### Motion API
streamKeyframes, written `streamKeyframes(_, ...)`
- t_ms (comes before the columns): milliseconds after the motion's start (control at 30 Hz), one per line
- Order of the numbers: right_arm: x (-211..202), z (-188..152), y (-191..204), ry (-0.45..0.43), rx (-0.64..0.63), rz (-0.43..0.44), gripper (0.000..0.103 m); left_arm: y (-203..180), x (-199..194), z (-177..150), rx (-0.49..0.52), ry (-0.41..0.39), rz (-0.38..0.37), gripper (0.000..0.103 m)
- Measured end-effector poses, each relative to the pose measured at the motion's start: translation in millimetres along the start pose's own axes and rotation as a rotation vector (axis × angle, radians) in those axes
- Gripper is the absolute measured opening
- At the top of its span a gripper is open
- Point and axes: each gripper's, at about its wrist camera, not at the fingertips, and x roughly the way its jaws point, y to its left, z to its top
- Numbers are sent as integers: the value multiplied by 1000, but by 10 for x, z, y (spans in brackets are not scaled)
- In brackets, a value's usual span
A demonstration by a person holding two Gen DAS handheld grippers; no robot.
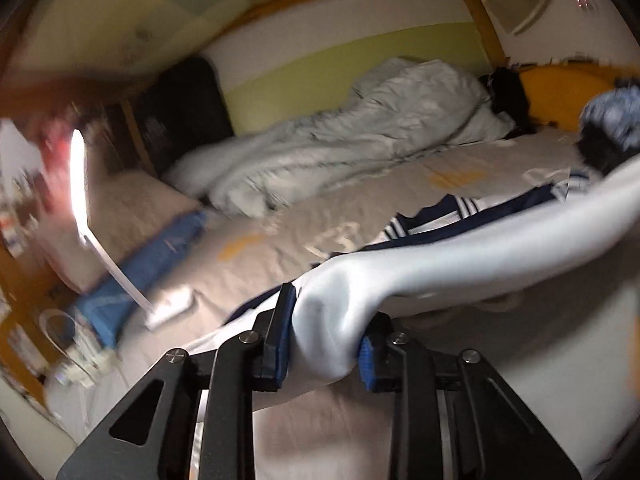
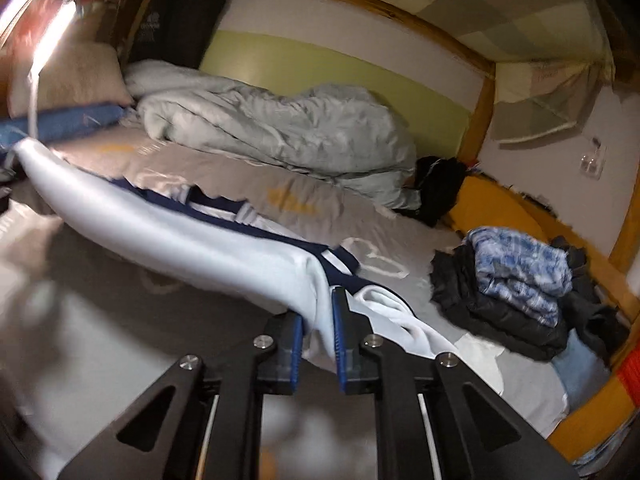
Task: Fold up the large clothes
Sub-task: 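Grasp the jacket edge with the right gripper and fold it over, release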
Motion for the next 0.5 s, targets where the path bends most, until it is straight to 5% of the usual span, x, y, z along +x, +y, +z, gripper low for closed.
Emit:
streamKeyframes(100,4,59,-71,28,8,46,12,44,-47,56,-12,77,-66,27)
streamKeyframes(233,304,285,-102,50,20,40,12,-60,184,248,35,106,-49,27)
streamKeyframes(500,1353,872,-67,132,30,31,12,-93,1425,687,41,267,-84,28)
